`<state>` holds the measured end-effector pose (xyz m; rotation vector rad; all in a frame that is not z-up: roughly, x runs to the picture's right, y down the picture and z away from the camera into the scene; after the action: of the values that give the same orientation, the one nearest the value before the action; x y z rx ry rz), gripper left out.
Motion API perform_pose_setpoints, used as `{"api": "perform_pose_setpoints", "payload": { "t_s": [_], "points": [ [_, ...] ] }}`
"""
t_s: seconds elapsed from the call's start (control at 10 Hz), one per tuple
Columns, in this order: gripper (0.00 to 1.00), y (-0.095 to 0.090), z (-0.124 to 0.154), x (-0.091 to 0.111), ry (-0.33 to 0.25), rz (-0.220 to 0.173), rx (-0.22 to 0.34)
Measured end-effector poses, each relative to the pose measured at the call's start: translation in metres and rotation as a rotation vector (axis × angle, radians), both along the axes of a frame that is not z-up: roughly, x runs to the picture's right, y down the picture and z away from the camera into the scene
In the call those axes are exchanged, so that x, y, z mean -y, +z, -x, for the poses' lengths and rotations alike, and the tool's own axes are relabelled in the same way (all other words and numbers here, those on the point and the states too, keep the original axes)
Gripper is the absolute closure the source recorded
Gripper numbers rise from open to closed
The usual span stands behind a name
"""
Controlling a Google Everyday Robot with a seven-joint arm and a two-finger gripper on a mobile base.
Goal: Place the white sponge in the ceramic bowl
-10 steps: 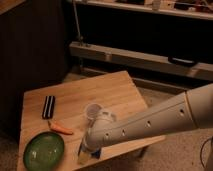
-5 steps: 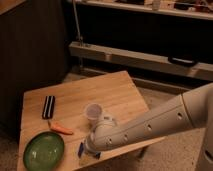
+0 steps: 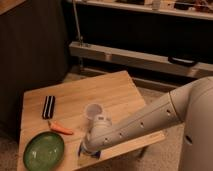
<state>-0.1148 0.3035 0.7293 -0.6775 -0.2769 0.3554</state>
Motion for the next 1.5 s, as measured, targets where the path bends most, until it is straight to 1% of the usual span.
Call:
{"api": "perform_pose_setpoints", "payload": {
  "t_s": [0.4, 0.8, 0.9, 1.0, 1.3, 1.5],
  "points": [
    [0.20, 0.010, 0.006, -0.008, -0.017, 0.022, -0.007],
    [0.20, 0.018, 0.013, -0.013, -0.021, 0.037, -0.016],
    [0.22, 0.019, 0.014, -0.014, -0.019, 0.041, -0.020],
    [0.27, 0.020, 0.014, -0.014, -0.018, 0.043, -0.024],
    [0.58, 0.023, 0.014, -0.012, -0.003, 0.044, -0.044],
    [0.73, 0.023, 0.013, -0.011, 0.002, 0.046, -0.054]
  ]
}}
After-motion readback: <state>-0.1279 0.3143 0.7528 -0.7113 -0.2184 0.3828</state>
